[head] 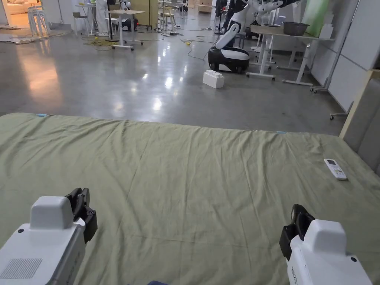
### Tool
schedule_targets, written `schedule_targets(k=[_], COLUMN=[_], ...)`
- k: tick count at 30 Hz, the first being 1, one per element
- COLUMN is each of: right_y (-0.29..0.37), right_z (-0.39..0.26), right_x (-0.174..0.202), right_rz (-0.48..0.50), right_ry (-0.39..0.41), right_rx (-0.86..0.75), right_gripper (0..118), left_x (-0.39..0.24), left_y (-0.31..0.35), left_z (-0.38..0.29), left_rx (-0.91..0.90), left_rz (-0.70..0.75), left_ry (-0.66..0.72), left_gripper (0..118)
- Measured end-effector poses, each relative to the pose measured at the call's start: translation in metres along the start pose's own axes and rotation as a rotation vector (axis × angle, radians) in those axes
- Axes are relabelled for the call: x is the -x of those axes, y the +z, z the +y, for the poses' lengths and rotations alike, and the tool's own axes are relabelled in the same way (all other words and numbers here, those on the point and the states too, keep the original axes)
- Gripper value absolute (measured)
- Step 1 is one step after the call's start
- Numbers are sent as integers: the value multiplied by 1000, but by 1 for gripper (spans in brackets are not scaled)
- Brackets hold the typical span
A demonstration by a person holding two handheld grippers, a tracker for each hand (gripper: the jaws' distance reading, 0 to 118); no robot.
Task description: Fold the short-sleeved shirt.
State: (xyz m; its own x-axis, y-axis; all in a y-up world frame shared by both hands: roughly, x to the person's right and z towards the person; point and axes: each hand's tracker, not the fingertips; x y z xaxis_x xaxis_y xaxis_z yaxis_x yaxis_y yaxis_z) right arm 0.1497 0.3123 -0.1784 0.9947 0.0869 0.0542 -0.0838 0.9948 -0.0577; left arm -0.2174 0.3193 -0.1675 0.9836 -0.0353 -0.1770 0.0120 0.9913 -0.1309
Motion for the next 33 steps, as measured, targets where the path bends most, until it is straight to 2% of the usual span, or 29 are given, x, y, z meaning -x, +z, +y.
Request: schedule_targets(k=[4, 8, 10, 17, 21, 23, 26, 28, 30, 31, 33], right_y=[1, 13, 22, 56, 56, 53, 49, 42, 36, 35, 34], right_z=[0, -16, -34, -98, -134, -149, -166, -182, -189, -178, -179], right_x=[-1, 1, 13, 103, 146, 156, 163, 157, 152, 153, 151], right_rz=[-5, 13, 57, 309, 366, 325, 241, 204, 178, 185, 185], right_ry=[38, 24, 32, 86, 120, 165, 261, 196, 184, 193, 166], right_rx=[-13, 55, 128, 291, 368, 387, 316, 439, 424, 438, 461], right_gripper=[0, 0, 0, 0, 0, 0, 0, 0, 0, 0, 0], left_x=[9, 21, 28, 51, 61, 65, 70, 70, 71, 72, 72], left_y=[-1, 1, 3, 10, 18, 22, 27, 28, 26, 24, 17], left_z=[-2, -12, -21, -64, -85, -95, -109, -118, -125, -128, -133], left_rx=[5, 37, 65, 200, 275, 308, 370, 416, 460, 481, 546], left_rz=[19, 30, 39, 46, 22, 12, -35, -77, -140, -176, -242], left_ry=[9, 3, -5, 26, 61, 76, 103, 120, 151, 180, 224], left_gripper=[8, 8, 8, 8, 8, 8, 8, 8, 9, 11, 22])
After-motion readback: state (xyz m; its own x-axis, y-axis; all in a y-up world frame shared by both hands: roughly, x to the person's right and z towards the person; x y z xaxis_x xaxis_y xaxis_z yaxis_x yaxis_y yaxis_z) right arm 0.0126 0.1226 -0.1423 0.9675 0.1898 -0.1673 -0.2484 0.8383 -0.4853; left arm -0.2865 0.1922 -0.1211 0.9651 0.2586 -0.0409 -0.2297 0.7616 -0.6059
